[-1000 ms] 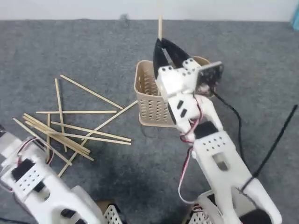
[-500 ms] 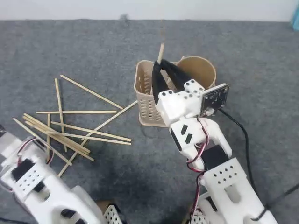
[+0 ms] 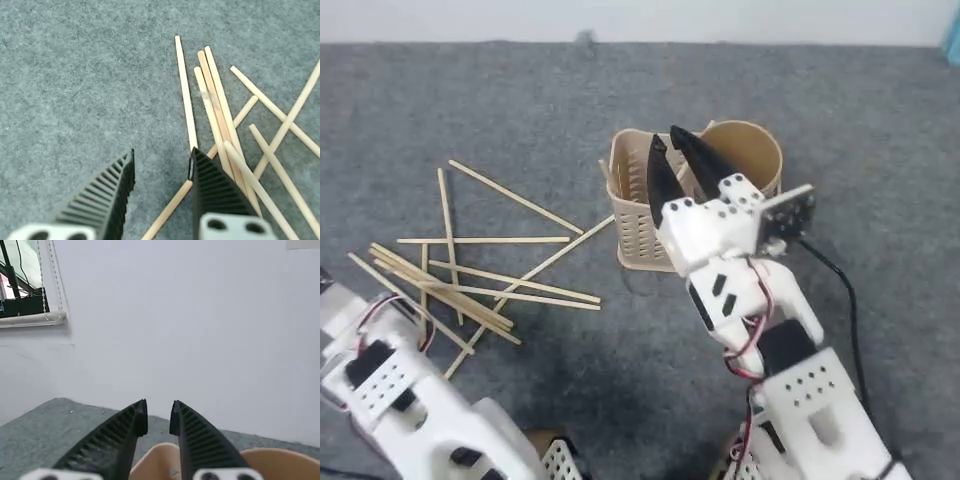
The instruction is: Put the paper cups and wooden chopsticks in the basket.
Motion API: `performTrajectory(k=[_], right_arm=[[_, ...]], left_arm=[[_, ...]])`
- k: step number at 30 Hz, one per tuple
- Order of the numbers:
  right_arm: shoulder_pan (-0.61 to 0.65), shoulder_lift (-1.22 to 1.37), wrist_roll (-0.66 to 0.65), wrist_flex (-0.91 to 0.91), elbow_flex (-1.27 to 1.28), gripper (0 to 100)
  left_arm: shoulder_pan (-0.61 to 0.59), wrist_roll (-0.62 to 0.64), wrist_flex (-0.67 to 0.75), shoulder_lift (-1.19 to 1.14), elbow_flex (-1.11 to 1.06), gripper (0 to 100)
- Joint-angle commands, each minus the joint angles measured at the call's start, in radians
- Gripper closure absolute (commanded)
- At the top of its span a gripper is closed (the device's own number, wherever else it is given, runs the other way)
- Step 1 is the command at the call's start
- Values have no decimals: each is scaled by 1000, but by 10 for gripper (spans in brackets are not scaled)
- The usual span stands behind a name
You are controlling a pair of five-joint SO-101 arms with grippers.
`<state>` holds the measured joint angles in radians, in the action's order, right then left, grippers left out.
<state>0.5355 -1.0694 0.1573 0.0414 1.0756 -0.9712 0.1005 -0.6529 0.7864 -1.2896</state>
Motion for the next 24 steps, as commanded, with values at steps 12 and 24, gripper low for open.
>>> performTrajectory(k=[12,24], right_arm=[[510,-186,-201,676,-195,902],[529,420,-201,478,-198,902]], left_arm=[[-14,-3,55,0,24,834],[-34,25,-46,-115,188,834]])
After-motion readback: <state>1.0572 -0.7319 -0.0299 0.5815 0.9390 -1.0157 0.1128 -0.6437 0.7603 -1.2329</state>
